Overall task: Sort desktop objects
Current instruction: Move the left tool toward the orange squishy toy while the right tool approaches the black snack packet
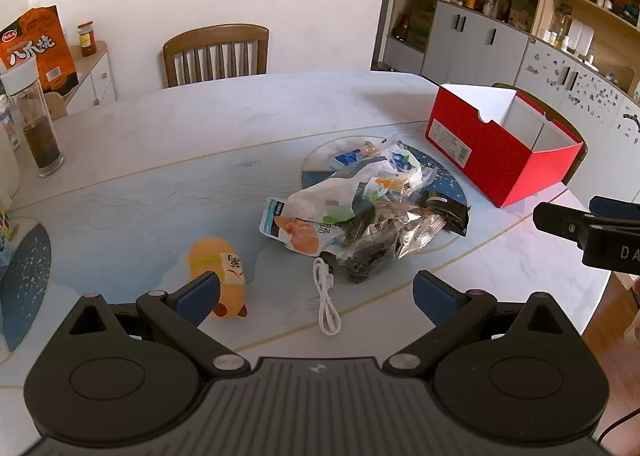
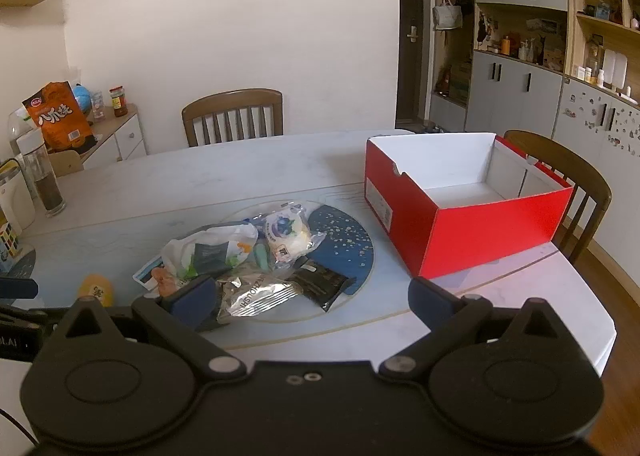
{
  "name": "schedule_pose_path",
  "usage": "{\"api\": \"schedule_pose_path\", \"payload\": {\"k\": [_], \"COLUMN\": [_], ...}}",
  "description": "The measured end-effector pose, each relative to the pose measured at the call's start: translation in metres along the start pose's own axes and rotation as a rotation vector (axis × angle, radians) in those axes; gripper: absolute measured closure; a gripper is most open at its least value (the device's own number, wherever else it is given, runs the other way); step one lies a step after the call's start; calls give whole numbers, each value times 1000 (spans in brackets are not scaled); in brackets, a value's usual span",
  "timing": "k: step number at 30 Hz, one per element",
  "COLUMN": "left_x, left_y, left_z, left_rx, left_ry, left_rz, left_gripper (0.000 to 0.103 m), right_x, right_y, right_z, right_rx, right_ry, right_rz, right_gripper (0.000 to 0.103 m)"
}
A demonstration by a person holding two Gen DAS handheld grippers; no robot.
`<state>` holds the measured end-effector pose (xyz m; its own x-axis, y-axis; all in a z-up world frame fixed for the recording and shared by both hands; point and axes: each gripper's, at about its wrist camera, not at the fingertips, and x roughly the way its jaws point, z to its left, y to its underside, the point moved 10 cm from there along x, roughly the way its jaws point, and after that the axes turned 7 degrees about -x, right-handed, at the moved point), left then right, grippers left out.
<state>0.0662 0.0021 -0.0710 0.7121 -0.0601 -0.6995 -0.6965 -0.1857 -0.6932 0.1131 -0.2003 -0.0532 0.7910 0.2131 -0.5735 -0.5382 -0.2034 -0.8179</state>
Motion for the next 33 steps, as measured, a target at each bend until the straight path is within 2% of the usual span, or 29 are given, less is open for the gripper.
{"api": "schedule_pose_path", "payload": {"k": [15, 33], "left_x": [-2, 8], "left_y": [-5, -8], "left_z": [6, 18], "left_rx": [-24, -33], "left_ry": [8, -48], "left_rz": [-27, -24], "left_gripper": [0, 0], "right_x": [6, 19], "right_y": [1, 0], "right_z": [5, 12], "right_rx": [-10, -41], "right_ry": [-13, -46], "right_rz": [6, 14], "right_gripper": [2, 2]}}
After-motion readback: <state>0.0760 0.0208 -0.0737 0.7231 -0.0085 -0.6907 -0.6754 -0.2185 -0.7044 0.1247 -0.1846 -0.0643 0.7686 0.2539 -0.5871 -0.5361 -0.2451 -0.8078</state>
